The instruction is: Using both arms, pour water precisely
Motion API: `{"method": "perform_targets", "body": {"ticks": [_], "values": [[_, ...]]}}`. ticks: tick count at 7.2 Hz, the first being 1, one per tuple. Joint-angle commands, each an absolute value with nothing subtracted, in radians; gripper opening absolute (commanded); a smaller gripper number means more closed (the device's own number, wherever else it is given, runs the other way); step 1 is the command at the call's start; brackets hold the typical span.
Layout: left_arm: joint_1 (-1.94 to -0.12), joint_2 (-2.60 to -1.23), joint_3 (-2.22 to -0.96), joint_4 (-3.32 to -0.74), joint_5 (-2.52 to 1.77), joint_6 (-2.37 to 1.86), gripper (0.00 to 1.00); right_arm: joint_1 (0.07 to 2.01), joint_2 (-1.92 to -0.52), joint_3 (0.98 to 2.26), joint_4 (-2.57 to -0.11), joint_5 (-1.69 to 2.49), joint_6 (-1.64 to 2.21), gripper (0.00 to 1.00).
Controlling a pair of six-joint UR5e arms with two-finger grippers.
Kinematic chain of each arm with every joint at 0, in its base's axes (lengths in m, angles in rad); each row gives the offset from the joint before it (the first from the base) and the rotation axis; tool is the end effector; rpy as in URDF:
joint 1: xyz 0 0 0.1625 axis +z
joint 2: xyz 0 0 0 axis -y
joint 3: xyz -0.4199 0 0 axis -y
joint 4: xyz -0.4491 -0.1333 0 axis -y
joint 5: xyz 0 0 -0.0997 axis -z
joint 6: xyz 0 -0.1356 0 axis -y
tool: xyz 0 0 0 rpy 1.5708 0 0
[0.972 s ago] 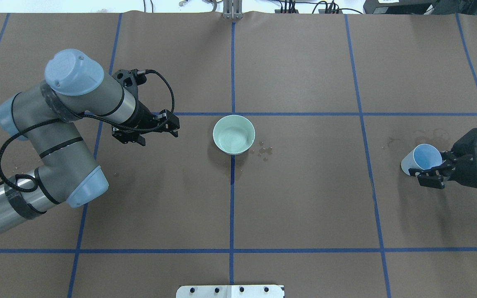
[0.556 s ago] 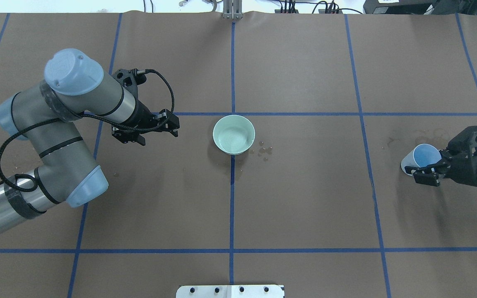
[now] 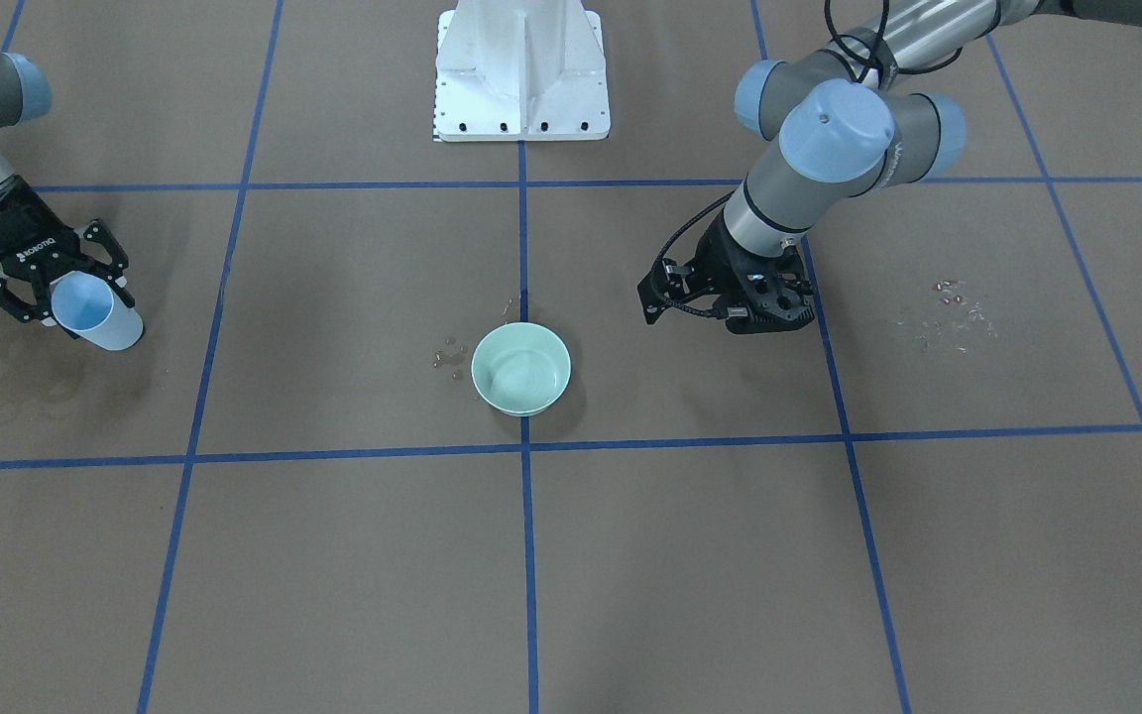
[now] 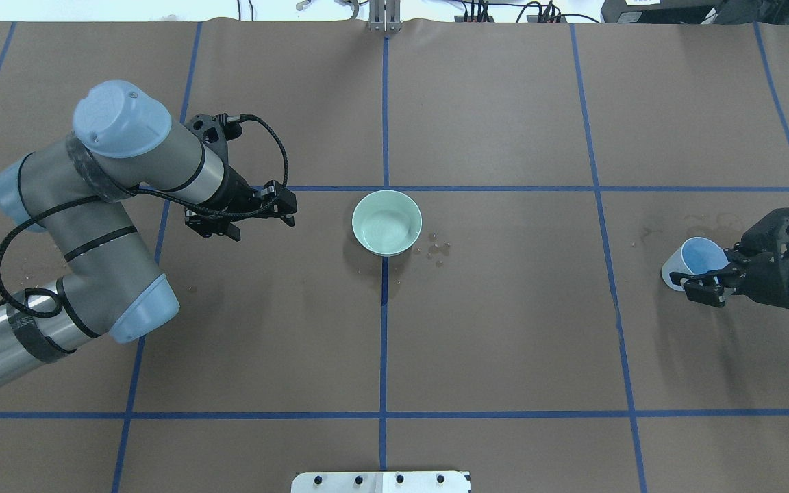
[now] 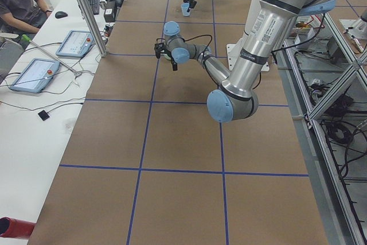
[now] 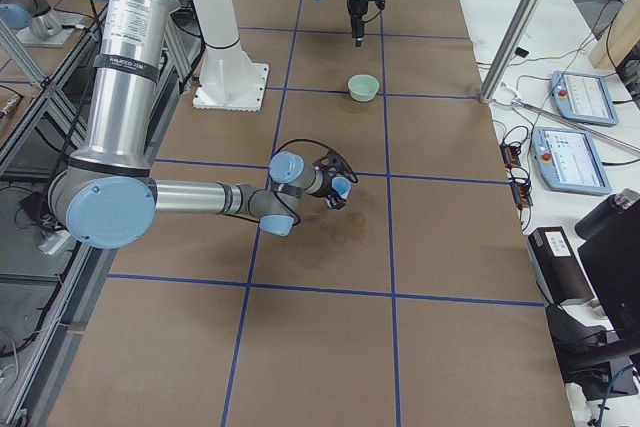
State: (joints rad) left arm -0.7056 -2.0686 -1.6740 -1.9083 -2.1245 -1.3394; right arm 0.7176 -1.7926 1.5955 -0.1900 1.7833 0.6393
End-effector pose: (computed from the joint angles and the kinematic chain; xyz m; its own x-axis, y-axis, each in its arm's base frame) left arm 0.5101 -0.5160 0.2652 0.4903 -0.1615 -0.8564 0.1194 0.9859 -0.1175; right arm -0.3142 -0.4132 0.6178 0.5675 -0.5460 0.6164 -0.0675 0.7152 0.6956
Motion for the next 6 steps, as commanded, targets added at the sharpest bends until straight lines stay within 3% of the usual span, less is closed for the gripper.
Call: {"method": "perform_targets", "body": {"ticks": [1, 3, 6], "values": [[-0.709, -2.069, -1.675, -1.908, -2.125, -1.341, 0.99, 0.721, -1.796, 1.6, -0.153, 1.784, 0.641, 0.0], [-0.718, -2.069, -1.683, -1.907, -2.128, -1.341, 0.99, 0.73, -1.766, 1.62, -0.184, 1.793, 0.65, 0.0], [-0.727, -2.068, -1.681, -1.905, -2.128, -1.339, 0.99, 0.73, -1.619, 1.707, -0.448, 1.787, 0.67, 0.0]]}}
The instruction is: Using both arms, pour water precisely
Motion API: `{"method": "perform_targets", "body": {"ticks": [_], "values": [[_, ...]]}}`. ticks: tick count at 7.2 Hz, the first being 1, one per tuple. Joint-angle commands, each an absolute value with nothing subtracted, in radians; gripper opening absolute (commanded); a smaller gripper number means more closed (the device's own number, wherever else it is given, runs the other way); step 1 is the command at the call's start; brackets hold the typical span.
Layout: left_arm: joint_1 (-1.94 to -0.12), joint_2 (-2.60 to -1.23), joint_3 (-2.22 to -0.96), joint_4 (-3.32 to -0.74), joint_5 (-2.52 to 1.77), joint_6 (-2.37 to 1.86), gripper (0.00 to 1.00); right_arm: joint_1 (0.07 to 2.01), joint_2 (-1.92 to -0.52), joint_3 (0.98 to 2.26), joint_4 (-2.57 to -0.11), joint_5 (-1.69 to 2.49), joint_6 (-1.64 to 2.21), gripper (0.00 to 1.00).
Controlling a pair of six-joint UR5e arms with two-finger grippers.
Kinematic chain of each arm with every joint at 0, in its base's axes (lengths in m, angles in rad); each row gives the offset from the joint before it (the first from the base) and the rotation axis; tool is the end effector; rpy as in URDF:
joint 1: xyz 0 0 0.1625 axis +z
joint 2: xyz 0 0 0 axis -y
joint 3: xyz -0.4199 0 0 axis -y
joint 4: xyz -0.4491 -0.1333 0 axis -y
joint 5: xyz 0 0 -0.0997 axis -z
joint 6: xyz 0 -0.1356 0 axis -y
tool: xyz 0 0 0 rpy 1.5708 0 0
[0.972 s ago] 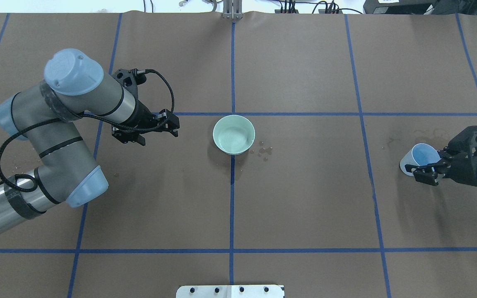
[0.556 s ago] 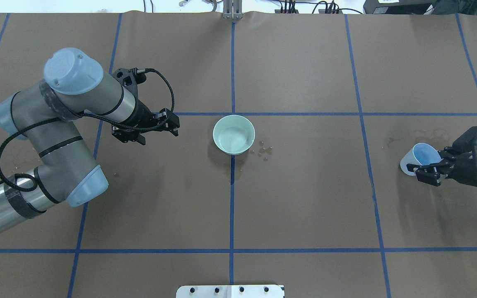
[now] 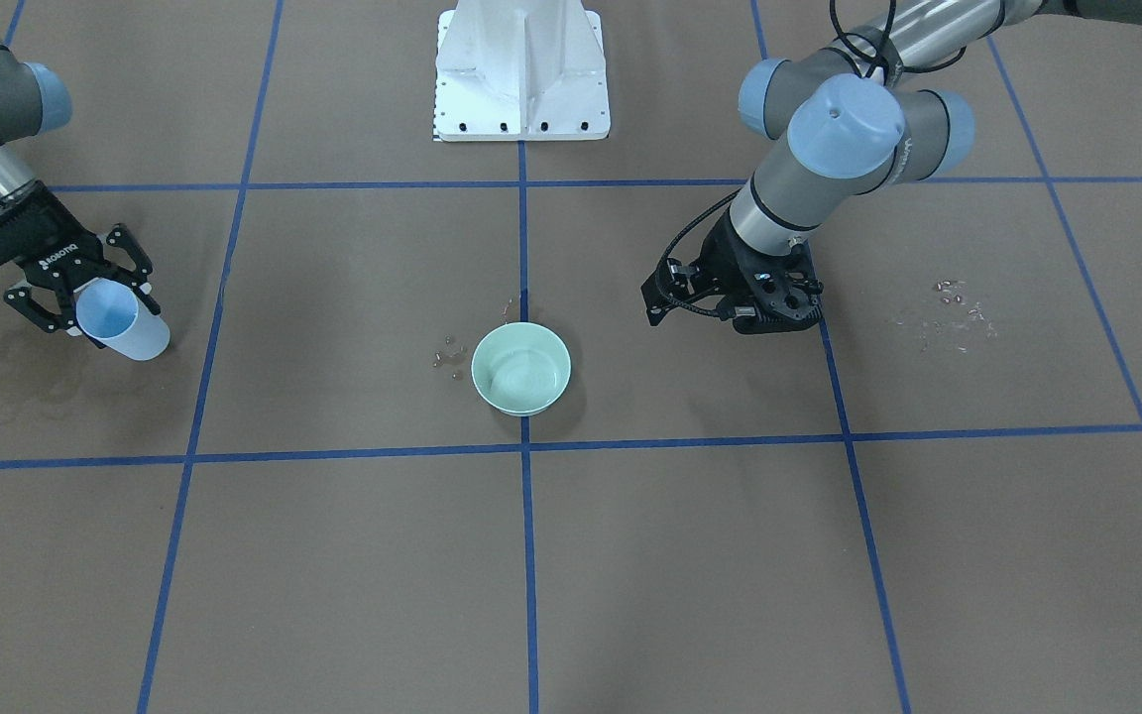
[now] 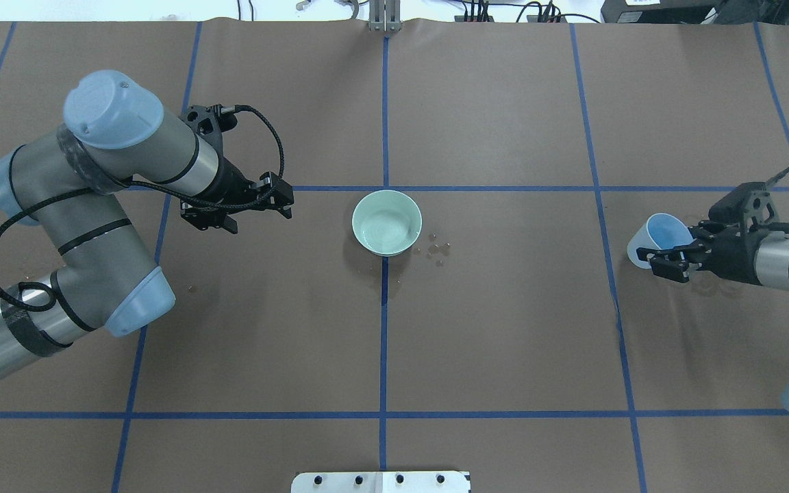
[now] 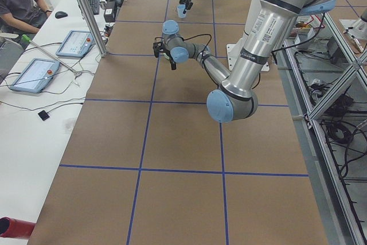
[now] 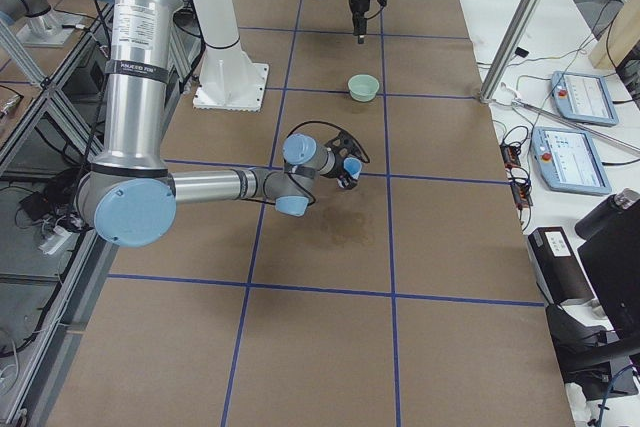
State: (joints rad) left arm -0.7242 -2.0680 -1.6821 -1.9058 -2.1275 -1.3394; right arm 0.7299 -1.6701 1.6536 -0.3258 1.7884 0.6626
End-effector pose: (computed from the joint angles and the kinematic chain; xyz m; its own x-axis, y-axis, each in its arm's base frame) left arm 0.4988 -0.5235 0.2617 0.4834 -0.1677 -0.8592 0.1348 0.9840 -0.1162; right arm -0.3521 -0.4547 0.5383 0.5477 -0.5429 0.6366 -0.1101 0.7075 0.6981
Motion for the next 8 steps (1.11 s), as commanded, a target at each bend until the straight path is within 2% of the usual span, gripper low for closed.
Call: {"method": "perform_targets", "body": {"ticks": [1, 4, 5, 8], "values": [[-0.732, -2.051, -1.681, -1.908, -2.128, -1.336, 0.99, 0.73, -1.558, 1.748, -0.579, 1.781, 0.67, 0.0], [-0.749, -2.03, -1.681, -1.91, -2.129, -1.332, 0.99, 0.703, -1.348, 1.796, -0.908, 1.779, 0.67, 0.0], [-0.758, -2.025, -1.681, -1.91, -2.129, -1.331, 0.99, 0.675, -1.241, 1.789, -1.025, 1.789, 0.669, 0.0], [-0.785, -2.003, -1.678, -1.911, -2.129, -1.328, 0.99, 0.641, -1.041, 1.789, -1.321, 1.786, 0.67, 0.0]]}}
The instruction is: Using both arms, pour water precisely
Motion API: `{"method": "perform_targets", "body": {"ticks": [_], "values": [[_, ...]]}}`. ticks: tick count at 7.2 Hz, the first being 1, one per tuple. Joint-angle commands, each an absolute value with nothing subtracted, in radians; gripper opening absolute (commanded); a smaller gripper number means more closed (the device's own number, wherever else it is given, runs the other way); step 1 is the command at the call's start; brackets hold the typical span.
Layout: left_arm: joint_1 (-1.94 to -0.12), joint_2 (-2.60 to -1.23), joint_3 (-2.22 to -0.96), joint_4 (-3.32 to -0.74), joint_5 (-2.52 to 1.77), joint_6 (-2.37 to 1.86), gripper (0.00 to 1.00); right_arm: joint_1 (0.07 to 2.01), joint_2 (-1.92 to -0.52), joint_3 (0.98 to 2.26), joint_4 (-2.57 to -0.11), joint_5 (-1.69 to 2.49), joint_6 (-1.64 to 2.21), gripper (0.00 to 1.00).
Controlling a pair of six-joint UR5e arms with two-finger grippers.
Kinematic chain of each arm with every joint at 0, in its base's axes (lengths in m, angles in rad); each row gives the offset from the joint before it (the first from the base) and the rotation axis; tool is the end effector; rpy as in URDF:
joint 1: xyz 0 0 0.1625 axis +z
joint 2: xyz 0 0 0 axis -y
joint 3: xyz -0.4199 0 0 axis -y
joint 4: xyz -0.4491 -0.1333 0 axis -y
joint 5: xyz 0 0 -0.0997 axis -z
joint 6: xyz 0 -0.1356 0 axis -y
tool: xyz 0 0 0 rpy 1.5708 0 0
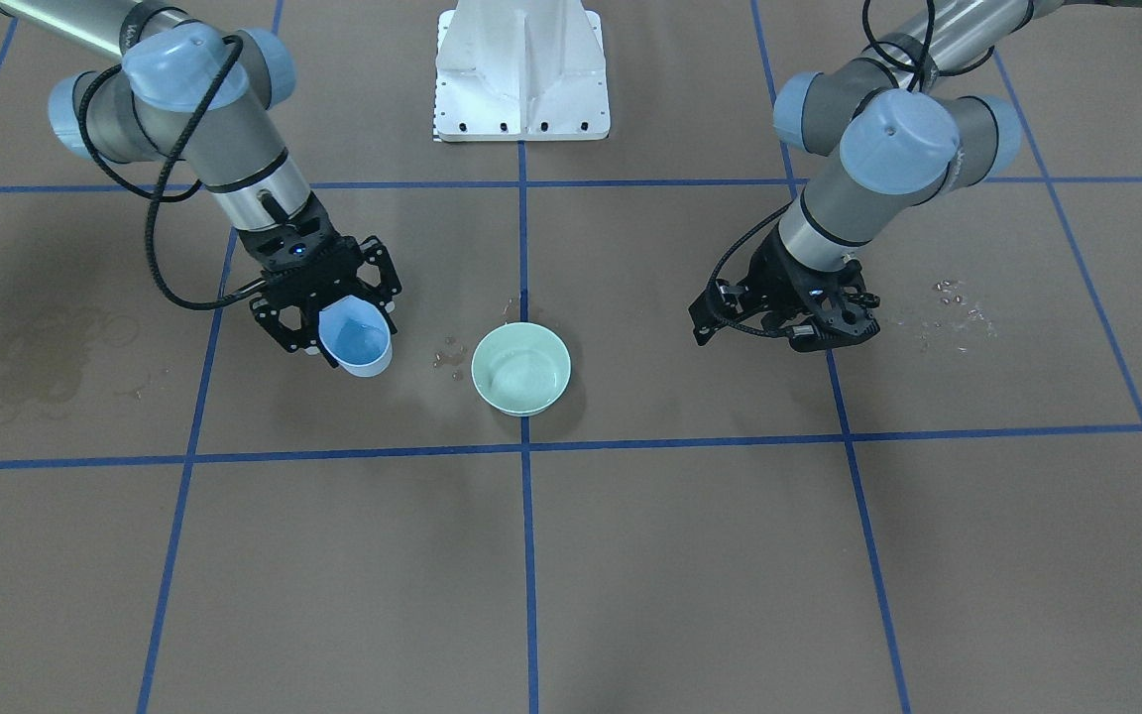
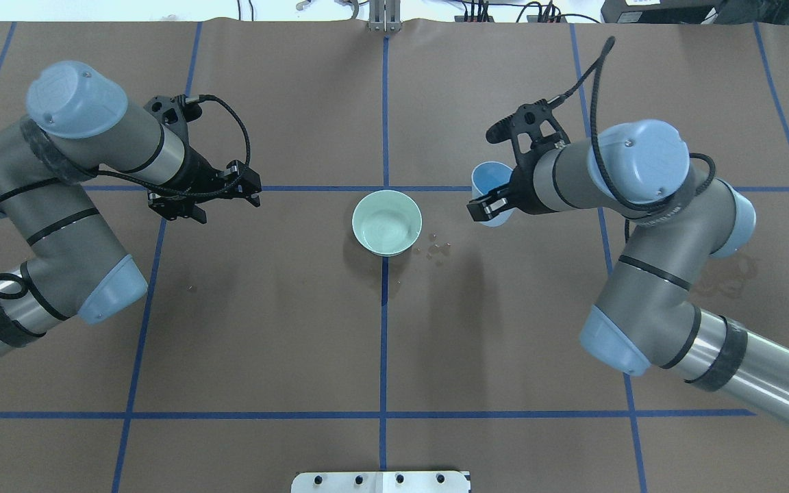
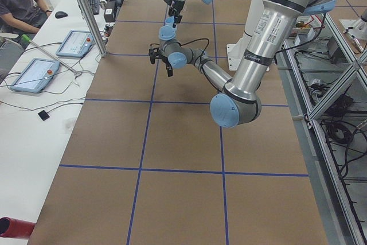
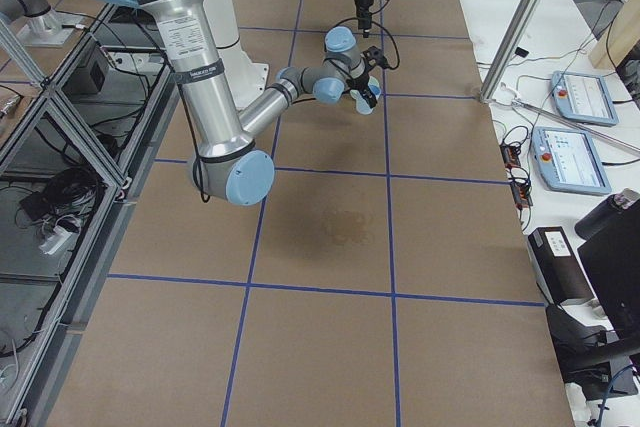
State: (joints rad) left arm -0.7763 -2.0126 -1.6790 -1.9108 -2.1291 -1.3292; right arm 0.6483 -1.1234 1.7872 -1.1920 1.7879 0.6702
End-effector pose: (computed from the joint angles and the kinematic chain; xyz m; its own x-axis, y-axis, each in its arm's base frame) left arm 0.4668 -0.5445 0.3023 0.5079 -0.2144 -0.8343 0.1844 0.9731 -0.1378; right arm -0.4951 -0.5057 0.2450 0.5954 -0.5090 0.6216 0.0407 0.7918 0.6095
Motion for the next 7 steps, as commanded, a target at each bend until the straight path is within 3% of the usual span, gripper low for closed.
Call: {"method": "perform_targets", "body": {"ticks": [1, 4, 7], "values": [[-0.785, -2.002, -1.678, -1.911, -2.129, -1.328, 0.99, 0.64, -1.032, 1.789, -1.33, 1.787, 0.681, 0.0], [-0.785, -1.985, -1.681, -1.911, -2.131, -1.328, 0.99, 0.602, -0.936, 1.706, -1.328, 1.773, 0.822, 0.0], [-0.83, -1.945, -1.681, -1.91, -2.17, -1.261, 0.99, 0.54, -0.879, 1.617, -1.333, 1.635, 0.642, 0.0]]}}
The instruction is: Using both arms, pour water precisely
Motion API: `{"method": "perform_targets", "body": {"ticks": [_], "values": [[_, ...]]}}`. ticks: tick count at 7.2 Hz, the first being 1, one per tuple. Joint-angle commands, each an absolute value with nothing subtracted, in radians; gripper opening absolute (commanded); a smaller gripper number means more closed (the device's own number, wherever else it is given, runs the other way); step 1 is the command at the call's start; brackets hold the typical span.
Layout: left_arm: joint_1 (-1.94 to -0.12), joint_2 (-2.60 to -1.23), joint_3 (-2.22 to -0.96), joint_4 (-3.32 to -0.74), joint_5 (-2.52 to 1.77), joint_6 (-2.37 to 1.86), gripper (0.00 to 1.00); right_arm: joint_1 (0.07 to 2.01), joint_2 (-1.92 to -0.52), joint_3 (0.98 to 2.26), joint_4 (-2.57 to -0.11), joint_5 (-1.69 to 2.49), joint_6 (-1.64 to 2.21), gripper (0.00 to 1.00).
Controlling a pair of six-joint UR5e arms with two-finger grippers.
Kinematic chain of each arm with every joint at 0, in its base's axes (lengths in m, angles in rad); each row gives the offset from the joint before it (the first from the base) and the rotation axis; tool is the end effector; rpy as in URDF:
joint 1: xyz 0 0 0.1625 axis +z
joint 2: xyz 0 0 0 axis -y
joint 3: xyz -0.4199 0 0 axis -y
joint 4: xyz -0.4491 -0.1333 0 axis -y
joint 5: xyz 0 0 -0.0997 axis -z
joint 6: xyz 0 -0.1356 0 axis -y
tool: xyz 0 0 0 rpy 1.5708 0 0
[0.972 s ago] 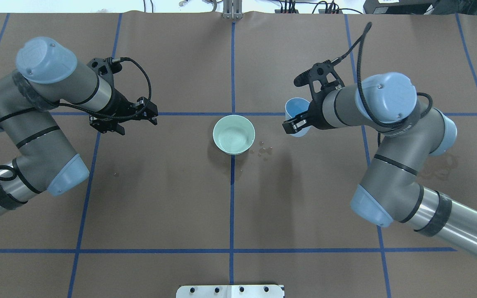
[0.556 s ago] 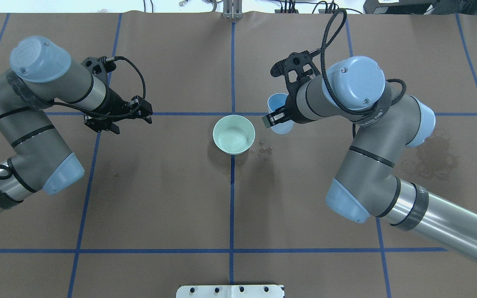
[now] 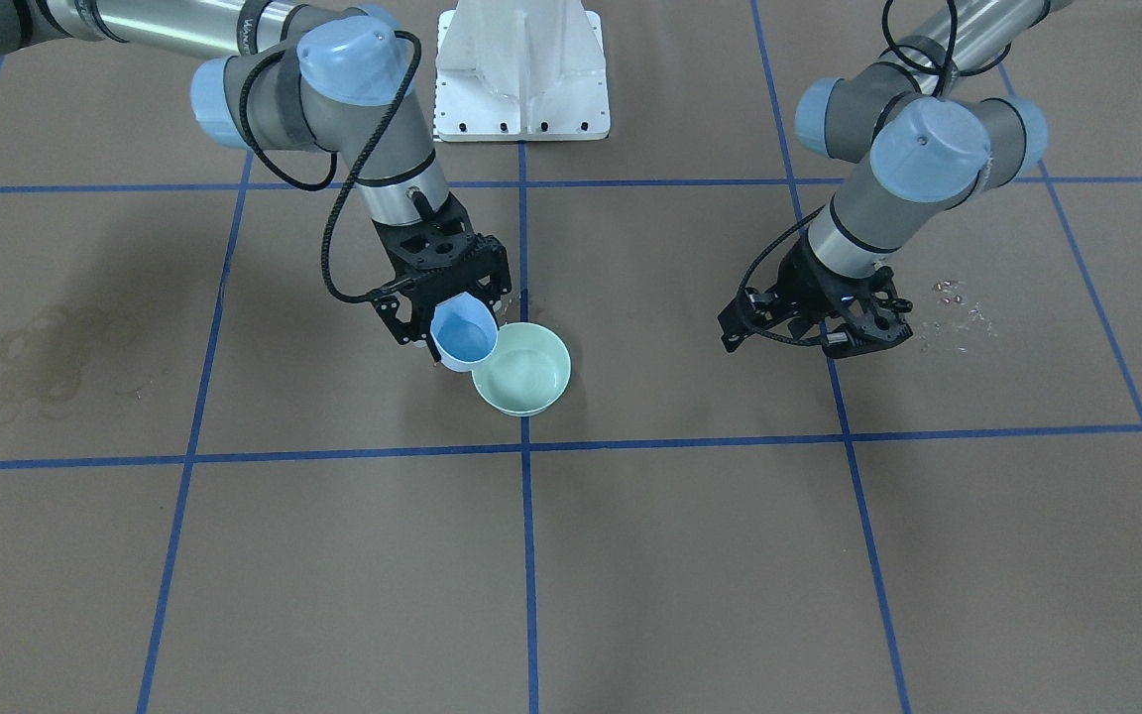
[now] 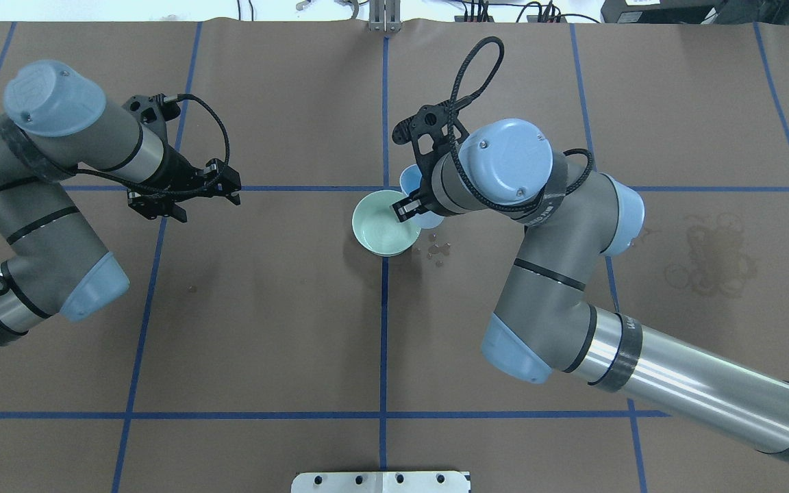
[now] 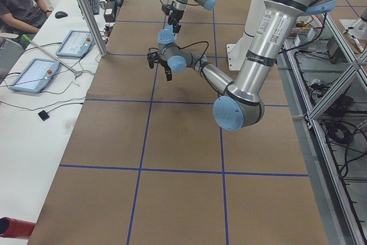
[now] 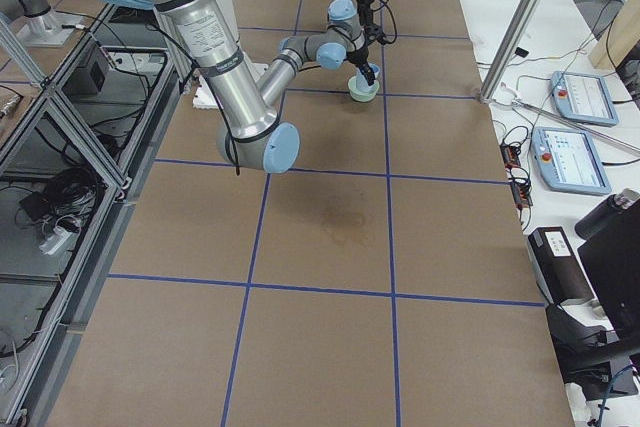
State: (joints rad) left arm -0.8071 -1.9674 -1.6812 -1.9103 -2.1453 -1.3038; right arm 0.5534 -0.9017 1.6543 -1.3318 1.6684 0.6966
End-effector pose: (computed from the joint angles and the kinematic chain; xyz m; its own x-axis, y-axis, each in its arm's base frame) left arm 0.4453 -0.5513 0.3325 0.5277 -0.2309 -0.8174 0.1924 0.9698 -0.1497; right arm -0.5799 -0.4994 0.1753 0.6468 -0.4977 0.5779 0.0661 0.7914 0.6077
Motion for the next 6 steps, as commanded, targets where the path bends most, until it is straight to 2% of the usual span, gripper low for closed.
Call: {"method": "perform_targets", "body": {"ticks": [1, 2, 4, 6], "values": [[-0.854, -1.93, -1.681, -1.911, -2.193, -1.24, 0.99, 0.54, -0.87, 1.606, -1.342, 1.634, 0.555, 0.0], [-0.868, -1.927, -1.681, -1.91, -2.209, -1.221, 0.99, 0.543, -0.865, 1.623, -1.383, 1.634, 0.482, 0.0], [-0.87, -1.916, -1.681, -1.911, -2.209, -1.22, 0.99, 0.546, -0.777, 1.64, -1.658, 1.59, 0.346, 0.0], [-0.873, -1.914, -1.681, -1.911, -2.209, -1.218, 0.99, 0.543, -0.773, 1.661, -1.762, 1.554, 0.149, 0.0]]}}
